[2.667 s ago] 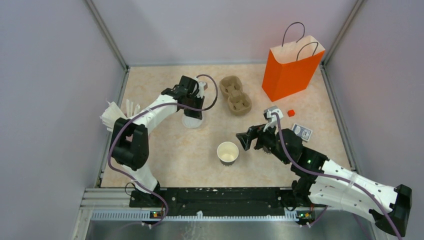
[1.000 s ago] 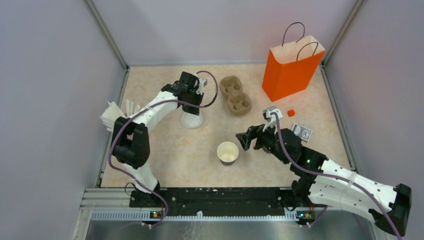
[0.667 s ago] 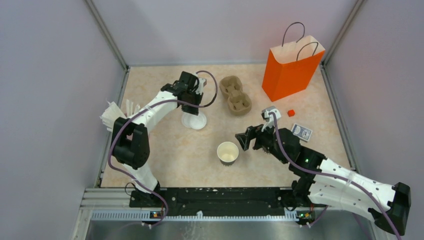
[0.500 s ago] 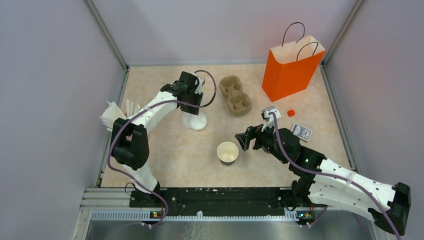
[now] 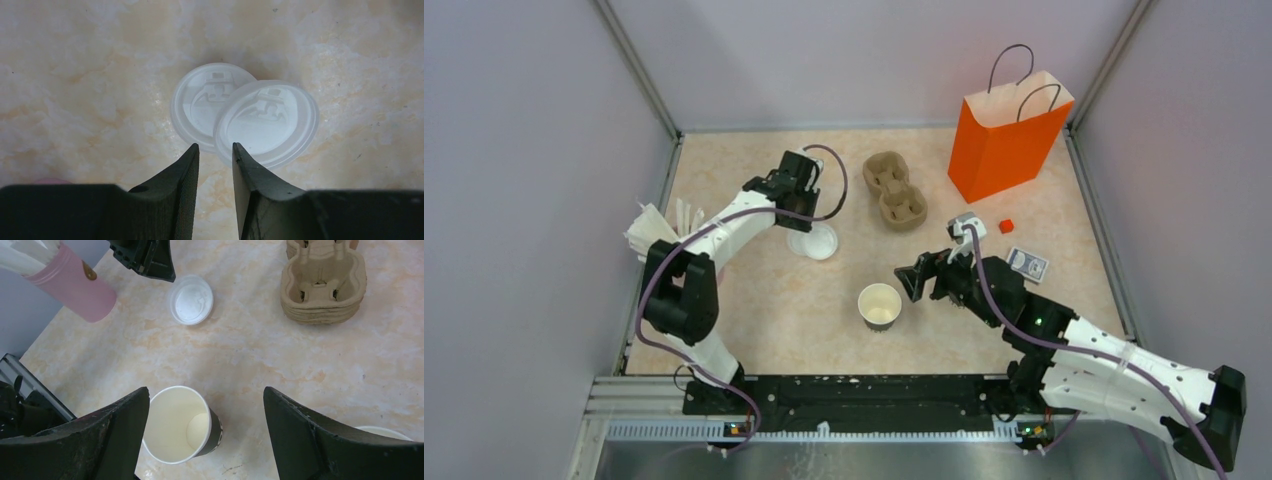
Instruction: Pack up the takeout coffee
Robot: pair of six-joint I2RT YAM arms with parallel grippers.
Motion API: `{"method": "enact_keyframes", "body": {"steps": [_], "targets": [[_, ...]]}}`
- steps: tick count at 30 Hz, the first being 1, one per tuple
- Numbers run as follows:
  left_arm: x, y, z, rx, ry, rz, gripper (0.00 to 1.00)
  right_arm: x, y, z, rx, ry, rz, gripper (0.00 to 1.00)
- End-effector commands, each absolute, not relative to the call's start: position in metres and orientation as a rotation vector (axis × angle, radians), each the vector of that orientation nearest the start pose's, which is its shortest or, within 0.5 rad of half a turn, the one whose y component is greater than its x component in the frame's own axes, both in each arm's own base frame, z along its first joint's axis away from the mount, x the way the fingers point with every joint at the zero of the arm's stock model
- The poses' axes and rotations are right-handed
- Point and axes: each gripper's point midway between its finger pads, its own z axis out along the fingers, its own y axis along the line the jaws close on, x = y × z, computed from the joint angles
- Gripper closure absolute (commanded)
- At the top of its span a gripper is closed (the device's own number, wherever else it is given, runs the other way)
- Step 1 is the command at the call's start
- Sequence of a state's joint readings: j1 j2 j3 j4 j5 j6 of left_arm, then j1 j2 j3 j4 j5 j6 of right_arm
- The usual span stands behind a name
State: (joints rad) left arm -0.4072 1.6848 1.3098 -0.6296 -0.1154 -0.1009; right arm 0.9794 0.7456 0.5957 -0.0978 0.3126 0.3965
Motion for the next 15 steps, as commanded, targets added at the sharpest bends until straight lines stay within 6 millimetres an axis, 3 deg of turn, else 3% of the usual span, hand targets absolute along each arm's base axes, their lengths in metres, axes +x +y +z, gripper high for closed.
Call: {"method": "enact_keyframes", "body": {"steps": [1, 15], "targets": [[0.380, -0.138, 0.098, 0.337, 2.532, 0.007, 0.64, 0.201, 0.234, 0.237, -0.296, 1.785, 0.730, 0.18], [0.382, -0.137, 0.079, 0.353, 2.571, 0.004, 0.65, 0.199, 0.228, 0.239, -0.286, 1.778, 0.728, 0.18]]}}
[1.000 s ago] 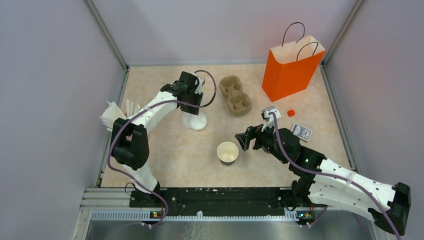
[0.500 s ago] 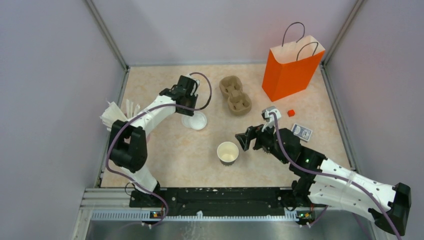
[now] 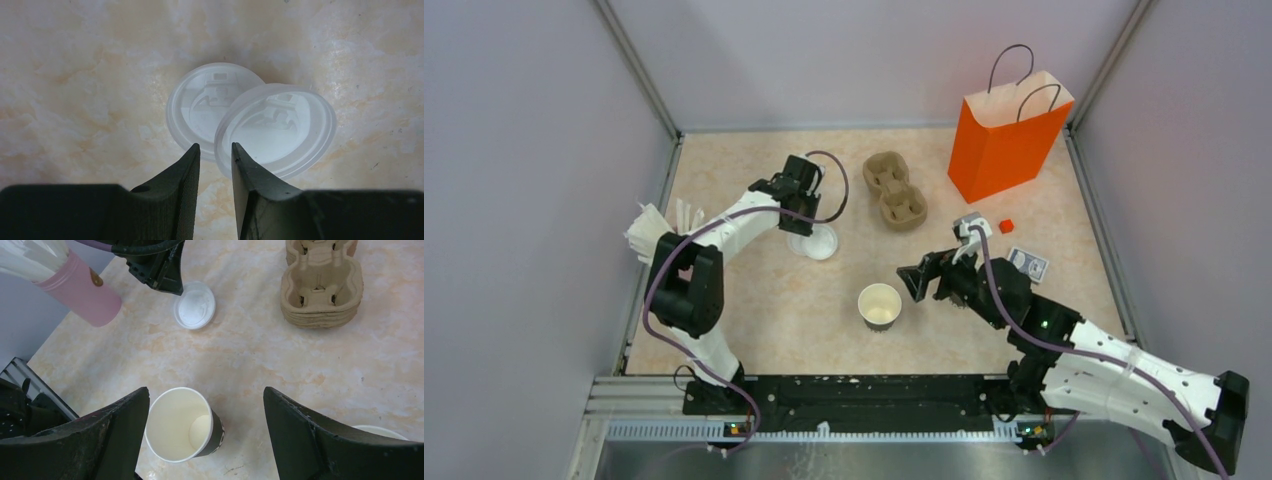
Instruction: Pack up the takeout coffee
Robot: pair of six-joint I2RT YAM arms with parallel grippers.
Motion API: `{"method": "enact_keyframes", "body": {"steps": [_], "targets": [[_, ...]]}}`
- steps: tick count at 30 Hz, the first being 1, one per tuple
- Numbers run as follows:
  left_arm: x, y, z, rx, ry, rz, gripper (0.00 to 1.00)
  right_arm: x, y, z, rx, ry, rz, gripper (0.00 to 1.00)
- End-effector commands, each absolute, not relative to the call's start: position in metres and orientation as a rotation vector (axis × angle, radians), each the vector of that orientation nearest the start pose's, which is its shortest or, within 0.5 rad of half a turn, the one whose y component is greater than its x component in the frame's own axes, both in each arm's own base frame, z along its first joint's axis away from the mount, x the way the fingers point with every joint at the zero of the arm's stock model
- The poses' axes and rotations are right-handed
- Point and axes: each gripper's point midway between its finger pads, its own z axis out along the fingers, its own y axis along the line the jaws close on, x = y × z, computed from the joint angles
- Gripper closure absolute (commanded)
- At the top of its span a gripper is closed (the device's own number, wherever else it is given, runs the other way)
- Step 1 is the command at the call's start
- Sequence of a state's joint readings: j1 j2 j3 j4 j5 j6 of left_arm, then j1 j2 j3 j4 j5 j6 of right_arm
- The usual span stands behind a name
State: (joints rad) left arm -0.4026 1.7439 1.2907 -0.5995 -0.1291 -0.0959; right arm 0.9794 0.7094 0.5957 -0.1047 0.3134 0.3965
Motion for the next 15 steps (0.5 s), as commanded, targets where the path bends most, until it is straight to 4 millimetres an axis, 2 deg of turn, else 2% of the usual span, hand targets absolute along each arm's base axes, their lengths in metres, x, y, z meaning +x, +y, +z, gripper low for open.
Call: {"method": "enact_keyframes", "body": {"steps": [1, 13, 15], "targets": [[0.3820, -0.1363, 0.0782, 0.353, 2.573, 0.008, 0.65, 0.1985, 0.2275, 0.2394, -0.285, 1.776, 0.728, 0.18], [0.3835, -0.1337, 0.0722, 0.351, 2.585, 0.021, 0.68, 0.1980, 0.2249, 0.2417, -0.280, 1.770, 0.727, 0.18], [0.3840, -0.1341, 0.0713, 0.353, 2.587, 0.023, 0.73, 0.1980, 0.2248, 0.2419, -0.279, 1.770, 0.727, 0.18]]}}
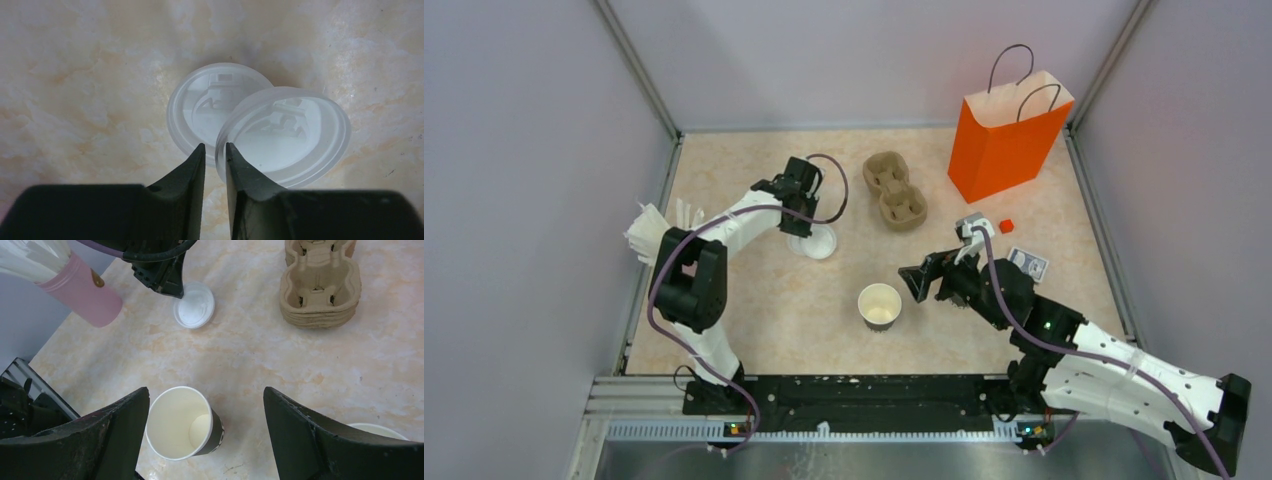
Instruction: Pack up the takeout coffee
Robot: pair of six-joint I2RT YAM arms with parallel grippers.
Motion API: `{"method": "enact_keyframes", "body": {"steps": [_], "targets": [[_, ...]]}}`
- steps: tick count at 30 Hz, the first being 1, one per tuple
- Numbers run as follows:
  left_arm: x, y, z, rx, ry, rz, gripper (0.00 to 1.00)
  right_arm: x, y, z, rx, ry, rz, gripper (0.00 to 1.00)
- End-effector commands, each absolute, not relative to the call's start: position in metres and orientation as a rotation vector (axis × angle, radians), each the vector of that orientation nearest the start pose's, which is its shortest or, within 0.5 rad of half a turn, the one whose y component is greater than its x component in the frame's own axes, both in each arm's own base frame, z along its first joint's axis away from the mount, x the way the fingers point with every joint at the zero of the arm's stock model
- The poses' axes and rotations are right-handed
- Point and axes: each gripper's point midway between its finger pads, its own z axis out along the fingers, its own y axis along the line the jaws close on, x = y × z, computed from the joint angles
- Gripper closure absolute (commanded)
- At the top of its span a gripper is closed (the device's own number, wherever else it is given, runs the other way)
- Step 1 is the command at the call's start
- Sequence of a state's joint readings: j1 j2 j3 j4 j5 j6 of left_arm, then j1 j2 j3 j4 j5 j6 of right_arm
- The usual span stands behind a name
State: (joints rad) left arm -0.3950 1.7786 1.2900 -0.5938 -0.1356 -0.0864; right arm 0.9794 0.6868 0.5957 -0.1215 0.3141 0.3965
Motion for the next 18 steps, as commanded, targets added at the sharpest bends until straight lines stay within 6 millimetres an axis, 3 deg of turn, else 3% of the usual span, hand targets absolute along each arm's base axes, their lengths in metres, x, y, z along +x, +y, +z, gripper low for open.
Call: {"method": "enact_keyframes", "body": {"steps": [1, 6, 12, 18], "targets": [[0.384, -0.134, 0.071, 0.352, 2.587, 0.025, 0.76, 0.198, 0.225, 0.242, -0.279, 1.771, 0.727, 0.18], [0.388, -0.133, 0.079, 0.346, 2.565, 0.032, 0.99, 0.198, 0.223, 0.241, -0.280, 1.773, 0.718, 0.18], [0.394, -0.127, 0.094, 0.317, 2.544, 0.063, 1.00, 0.198, 0.223, 0.240, -0.278, 1.774, 0.716, 0.18], [0.399, -0.105, 0.100, 0.256, 2.553, 0.142, 1.00, 0.198, 0.223, 0.238, -0.281, 1.776, 0.714, 0.18]]}}
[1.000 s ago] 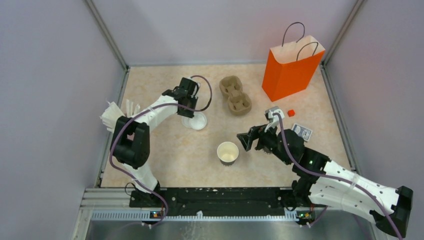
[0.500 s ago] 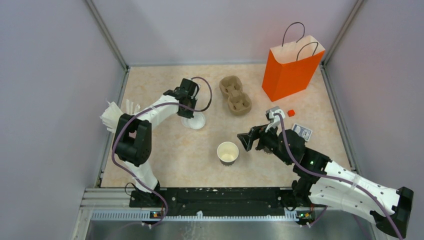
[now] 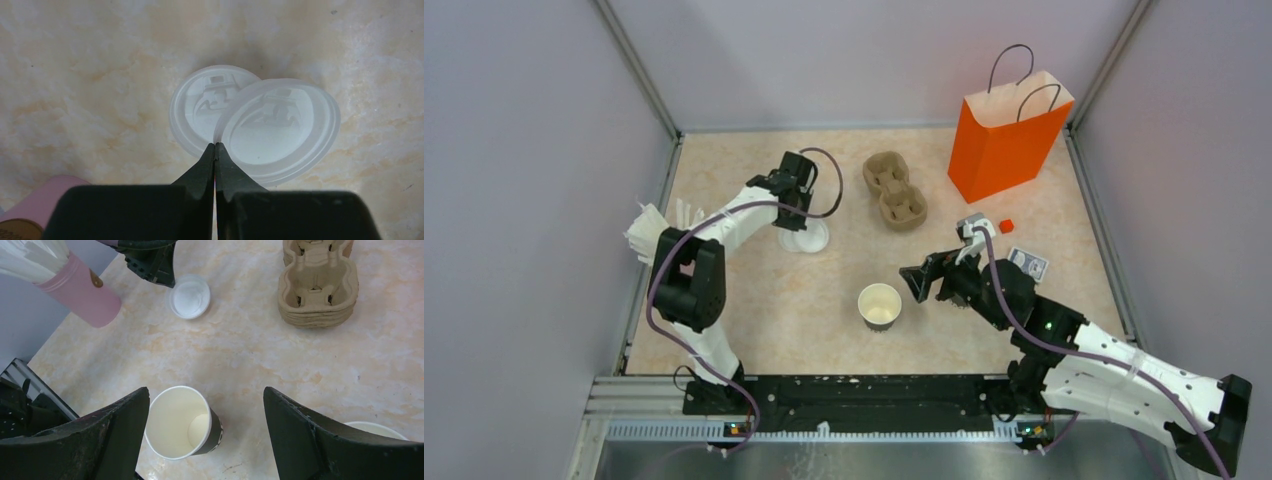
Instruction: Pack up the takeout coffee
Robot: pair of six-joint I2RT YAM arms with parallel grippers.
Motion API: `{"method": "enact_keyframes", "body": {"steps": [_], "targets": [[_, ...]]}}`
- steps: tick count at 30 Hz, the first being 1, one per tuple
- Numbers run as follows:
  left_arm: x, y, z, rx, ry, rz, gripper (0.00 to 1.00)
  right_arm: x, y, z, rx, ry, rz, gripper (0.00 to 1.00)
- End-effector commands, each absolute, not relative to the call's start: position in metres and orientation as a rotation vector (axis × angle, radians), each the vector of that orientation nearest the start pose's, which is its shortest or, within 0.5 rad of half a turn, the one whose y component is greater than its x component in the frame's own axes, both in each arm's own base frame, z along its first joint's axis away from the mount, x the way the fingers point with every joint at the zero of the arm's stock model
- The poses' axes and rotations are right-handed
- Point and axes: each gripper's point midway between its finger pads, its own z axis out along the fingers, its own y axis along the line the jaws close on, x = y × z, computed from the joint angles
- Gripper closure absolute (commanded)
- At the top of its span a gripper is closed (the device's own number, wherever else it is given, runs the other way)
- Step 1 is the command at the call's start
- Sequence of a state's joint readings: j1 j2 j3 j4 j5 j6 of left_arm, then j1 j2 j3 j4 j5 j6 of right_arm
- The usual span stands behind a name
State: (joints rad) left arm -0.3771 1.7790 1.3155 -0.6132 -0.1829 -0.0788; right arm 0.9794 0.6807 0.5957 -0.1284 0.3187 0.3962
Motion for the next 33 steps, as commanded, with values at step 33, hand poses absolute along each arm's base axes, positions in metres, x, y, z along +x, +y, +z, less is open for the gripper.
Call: {"method": "enact_keyframes", "body": {"steps": [33], "targets": [[0.403, -0.050, 0.123, -0.077, 2.537, -0.009, 1.00, 0.197, 0.217, 0.239, -0.271, 1.770, 0.706, 0.18]]}}
